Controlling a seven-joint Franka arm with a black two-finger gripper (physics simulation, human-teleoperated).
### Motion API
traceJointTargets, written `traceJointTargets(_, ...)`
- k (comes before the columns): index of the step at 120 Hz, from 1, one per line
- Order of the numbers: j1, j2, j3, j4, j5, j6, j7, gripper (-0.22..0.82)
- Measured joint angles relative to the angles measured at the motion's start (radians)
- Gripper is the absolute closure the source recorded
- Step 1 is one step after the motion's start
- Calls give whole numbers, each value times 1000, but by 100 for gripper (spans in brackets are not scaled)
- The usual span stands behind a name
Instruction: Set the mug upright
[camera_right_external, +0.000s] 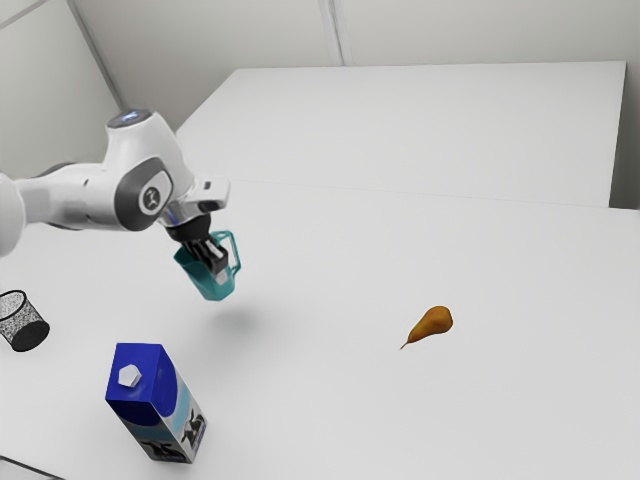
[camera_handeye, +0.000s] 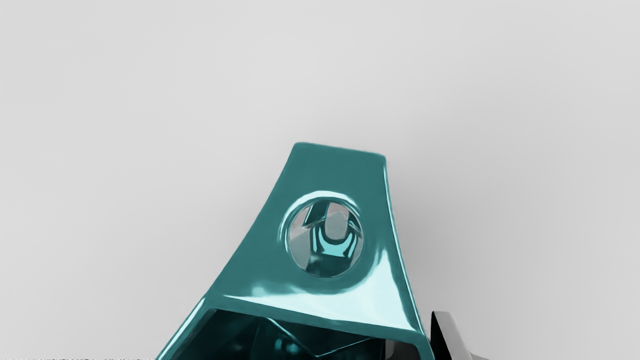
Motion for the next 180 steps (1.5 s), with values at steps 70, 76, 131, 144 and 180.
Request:
traceJointTargets(70,-23,53,-12,-73,79,154,-245,78)
traceJointTargets(76,-23,54,-14,-74,80,149,-259,78)
traceJointTargets(131,-37,84,-16,-83,79,106,-345,78)
traceJointTargets(144,-34,93,-17,-83,79,102,-358,78)
traceJointTargets(180,-31,103,-20,-83,79,98,-390,78)
